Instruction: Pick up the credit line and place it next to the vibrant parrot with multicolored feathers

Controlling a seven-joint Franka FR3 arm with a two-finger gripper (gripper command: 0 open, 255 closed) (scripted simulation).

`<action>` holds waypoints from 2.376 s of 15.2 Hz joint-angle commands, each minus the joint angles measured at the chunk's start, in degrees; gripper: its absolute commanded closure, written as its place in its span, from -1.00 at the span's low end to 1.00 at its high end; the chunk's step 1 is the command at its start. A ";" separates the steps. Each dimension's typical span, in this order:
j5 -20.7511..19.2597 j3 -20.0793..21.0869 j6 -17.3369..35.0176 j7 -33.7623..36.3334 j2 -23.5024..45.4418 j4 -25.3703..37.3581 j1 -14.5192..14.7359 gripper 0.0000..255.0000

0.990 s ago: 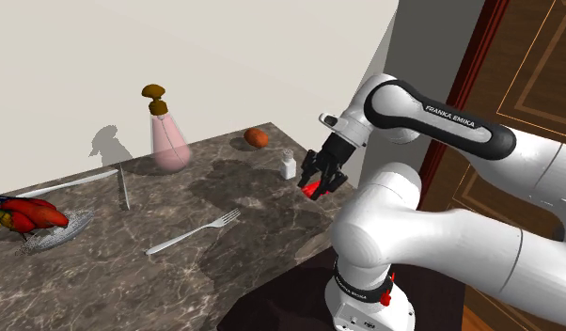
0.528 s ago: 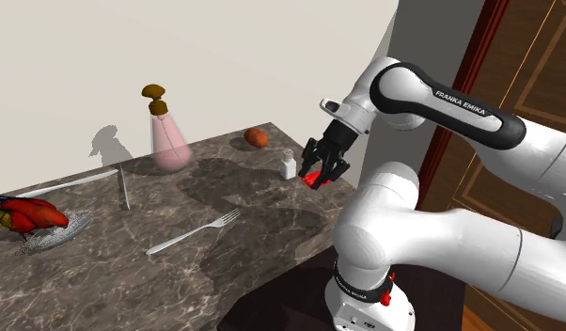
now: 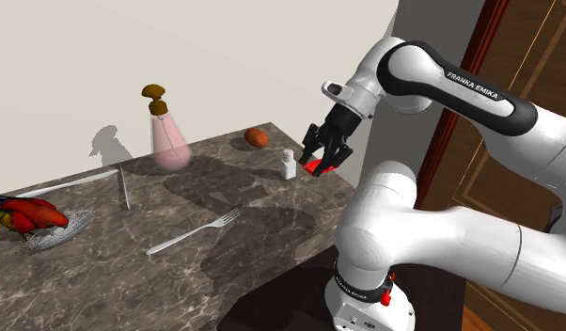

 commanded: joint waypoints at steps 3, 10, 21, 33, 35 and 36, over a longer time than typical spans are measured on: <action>2.48 2.88 -1.11 1.55 0.36 2.48 1.98 1.00; 6.68 7.84 1.23 5.10 1.43 2.77 5.38 1.00; 16.11 20.11 25.55 16.23 11.72 -4.35 21.11 1.00; 25.41 26.39 52.77 23.79 38.63 2.49 43.60 1.00; 27.05 26.29 55.97 24.30 43.55 4.98 47.15 1.00; 27.89 26.12 57.39 24.48 45.98 6.35 48.90 1.00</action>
